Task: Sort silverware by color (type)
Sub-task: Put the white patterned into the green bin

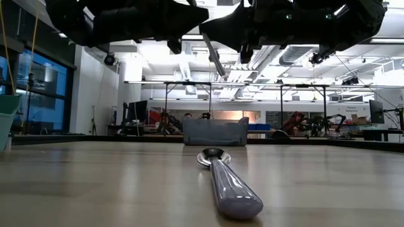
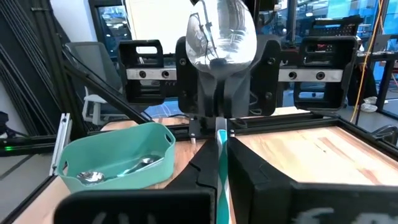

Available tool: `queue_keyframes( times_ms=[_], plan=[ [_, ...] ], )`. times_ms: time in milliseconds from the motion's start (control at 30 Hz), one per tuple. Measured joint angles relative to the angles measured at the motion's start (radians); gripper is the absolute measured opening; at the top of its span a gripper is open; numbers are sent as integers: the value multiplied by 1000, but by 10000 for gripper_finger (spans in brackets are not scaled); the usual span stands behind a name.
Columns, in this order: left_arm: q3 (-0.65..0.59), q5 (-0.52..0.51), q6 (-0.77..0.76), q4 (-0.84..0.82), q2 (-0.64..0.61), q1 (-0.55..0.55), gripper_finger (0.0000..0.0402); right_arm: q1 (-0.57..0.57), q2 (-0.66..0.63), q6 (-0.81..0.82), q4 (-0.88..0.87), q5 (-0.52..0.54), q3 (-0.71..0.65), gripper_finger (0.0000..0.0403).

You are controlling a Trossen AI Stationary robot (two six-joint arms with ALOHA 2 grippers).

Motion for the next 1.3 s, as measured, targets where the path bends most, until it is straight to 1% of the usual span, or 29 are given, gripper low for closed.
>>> queue_keyframes(
  times_ms=[67, 133, 200, 267, 367, 467, 533, 633, 700, 800, 833, 967, 1100, 1200, 1300],
  plan=[
    [0, 2, -2, -12, -8, 0, 6, 0, 0, 6, 1, -1, 1, 1],
    [2, 2, 14, -56, -28, 0, 5, 0, -1, 5, -4, 11, 1, 10],
    [2, 4, 39, -130, -61, 0, 4, 1, -14, 5, -34, 39, -1, 29],
    [4, 18, 59, -239, -105, -3, 4, -4, -45, -11, -82, 64, -2, 53],
    [37, 10, 106, -501, -192, -20, 3, -8, -113, -44, -183, 92, -2, 87],
    [109, -57, 164, -830, -271, -69, 3, -8, -187, -93, -311, 129, -2, 106],
    [171, -116, 183, -1058, -300, -121, 2, -9, -227, -122, -374, 162, -2, 105],
    [278, -243, 173, -1363, -311, -217, 2, -10, -267, -136, -446, 183, -2, 82],
    [346, -312, 141, -1527, -303, -287, 2, -9, -276, -139, -475, 193, -2, 57],
    [436, -329, 69, -1735, -276, -392, 2, -14, -277, -145, -494, 199, -2, 14],
    [468, -329, 39, -1791, -262, -426, 2, -17, -277, -144, -503, 199, -2, 7],
    [558, -332, -89, -1984, -194, -554, 1, -34, -277, -120, -522, 203, -2, 15],
    [587, -313, -163, -2095, -108, -665, 1, -42, -276, -110, -533, 203, -2, 9],
    [587, -304, -165, -2141, -34, -729, 1, -42, -276, -109, -541, 203, -2, 2],
    [587, -296, -143, -2185, 38, -767, 1, -42, -276, -100, -546, 202, -2, 2]
  ],
)
